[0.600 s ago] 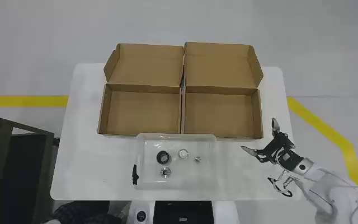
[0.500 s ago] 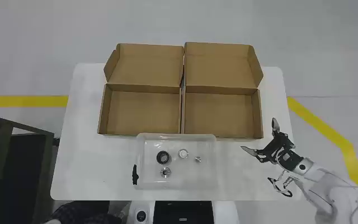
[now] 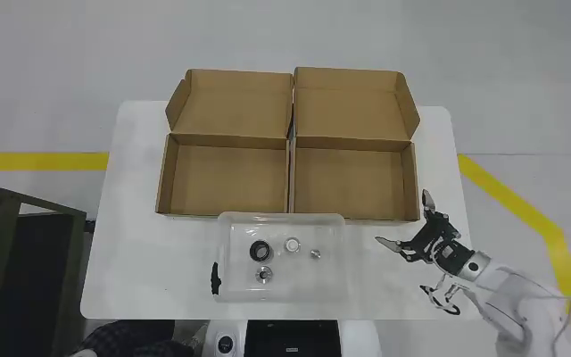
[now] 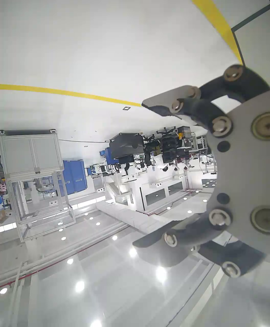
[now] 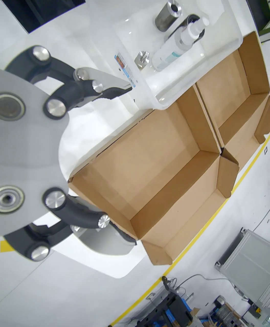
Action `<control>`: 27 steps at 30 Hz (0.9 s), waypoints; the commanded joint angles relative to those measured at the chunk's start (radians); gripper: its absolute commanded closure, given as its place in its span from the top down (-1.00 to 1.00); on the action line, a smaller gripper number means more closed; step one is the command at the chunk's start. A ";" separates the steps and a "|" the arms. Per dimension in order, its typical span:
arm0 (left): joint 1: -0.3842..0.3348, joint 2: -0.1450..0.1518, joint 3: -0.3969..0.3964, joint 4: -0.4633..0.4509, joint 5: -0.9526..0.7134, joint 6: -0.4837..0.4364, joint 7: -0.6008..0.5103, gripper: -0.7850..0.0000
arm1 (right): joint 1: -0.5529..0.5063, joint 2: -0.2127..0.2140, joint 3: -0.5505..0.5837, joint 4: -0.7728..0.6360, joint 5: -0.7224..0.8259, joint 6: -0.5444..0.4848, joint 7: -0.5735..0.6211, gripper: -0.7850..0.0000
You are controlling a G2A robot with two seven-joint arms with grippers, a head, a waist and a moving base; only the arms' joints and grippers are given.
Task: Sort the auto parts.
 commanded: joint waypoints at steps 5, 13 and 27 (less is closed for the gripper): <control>0.000 0.000 0.000 0.000 0.000 0.000 0.000 1.00 | 0.058 0.004 -0.114 -0.017 0.103 -0.071 0.085 1.00; 0.000 0.000 0.000 0.000 0.000 0.000 0.000 1.00 | 0.168 0.004 -0.325 -0.047 0.106 -0.109 0.192 1.00; 0.000 0.000 0.000 0.000 0.000 0.000 0.000 1.00 | 0.310 -0.005 -0.586 0.043 -0.020 -0.078 0.232 1.00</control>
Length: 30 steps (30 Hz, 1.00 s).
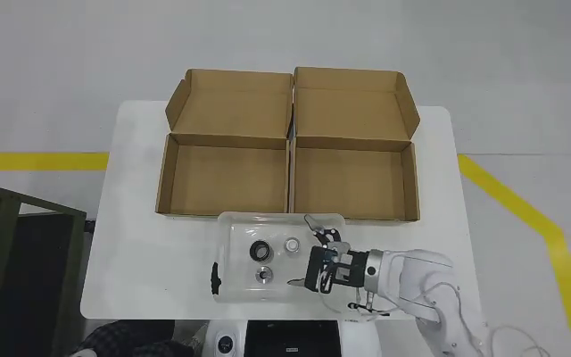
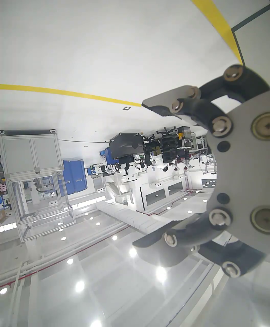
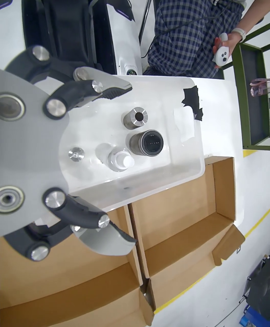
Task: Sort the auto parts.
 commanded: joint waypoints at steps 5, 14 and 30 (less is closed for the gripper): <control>0.000 0.000 0.000 0.000 0.000 0.000 0.000 1.00 | 0.026 -0.001 -0.057 0.025 -0.059 0.014 0.004 1.00; 0.000 0.000 0.000 0.000 0.000 0.000 0.000 1.00 | 0.058 -0.001 -0.106 0.076 -0.098 0.044 0.015 0.97; 0.000 0.000 0.000 0.000 0.000 0.000 0.000 1.00 | 0.125 -0.004 -0.164 0.157 -0.104 0.085 0.082 0.22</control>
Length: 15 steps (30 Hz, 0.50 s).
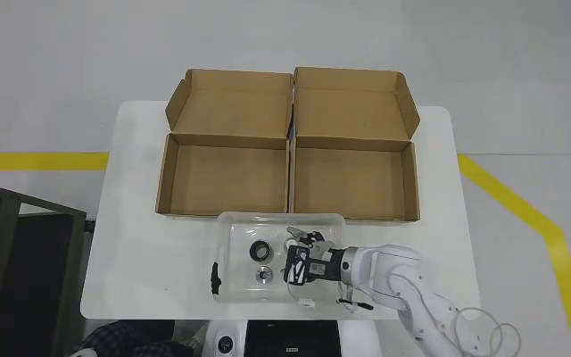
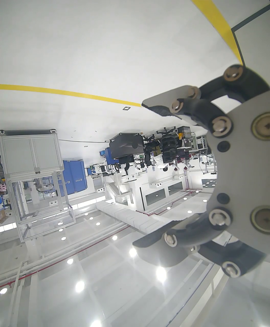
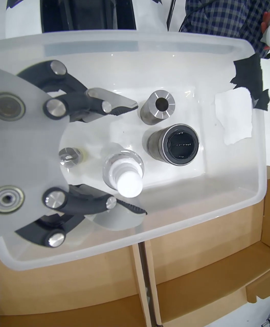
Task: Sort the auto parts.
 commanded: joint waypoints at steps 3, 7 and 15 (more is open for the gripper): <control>0.000 0.000 0.000 0.000 0.000 0.000 0.000 1.00 | 0.016 -0.001 -0.011 0.016 0.001 0.007 0.013 -0.04; 0.000 0.000 0.000 0.000 0.000 0.000 0.000 1.00 | 0.027 -0.001 -0.016 0.027 0.008 0.008 0.021 -0.22; 0.000 0.000 0.000 0.000 0.000 0.000 0.000 1.00 | 0.041 0.003 -0.009 0.032 0.067 -0.023 0.032 -1.00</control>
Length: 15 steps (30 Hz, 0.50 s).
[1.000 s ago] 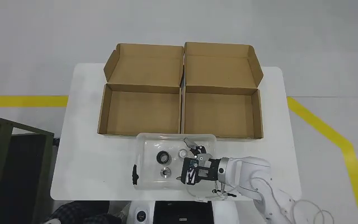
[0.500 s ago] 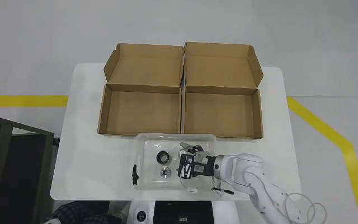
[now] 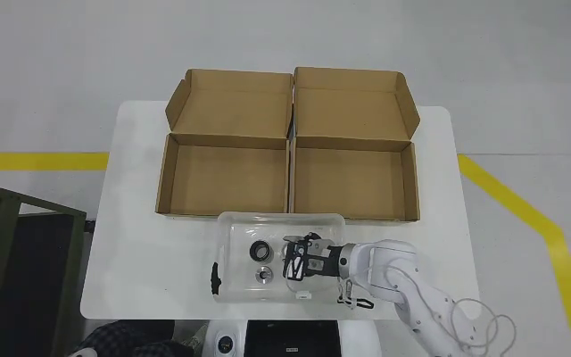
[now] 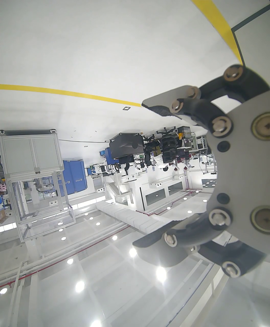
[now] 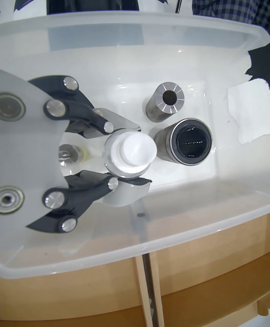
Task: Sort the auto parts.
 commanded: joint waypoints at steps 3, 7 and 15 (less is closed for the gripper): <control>0.000 0.000 0.000 0.000 0.000 0.000 0.000 1.00 | 0.001 0.004 0.018 -0.015 0.045 -0.021 -0.013 -1.00; 0.000 0.000 0.000 0.000 0.000 0.000 0.000 1.00 | -0.004 0.010 0.047 -0.035 0.103 -0.040 -0.039 -1.00; 0.000 0.000 0.000 0.000 0.000 0.000 0.000 1.00 | -0.029 0.027 0.135 -0.054 0.260 -0.084 -0.108 -1.00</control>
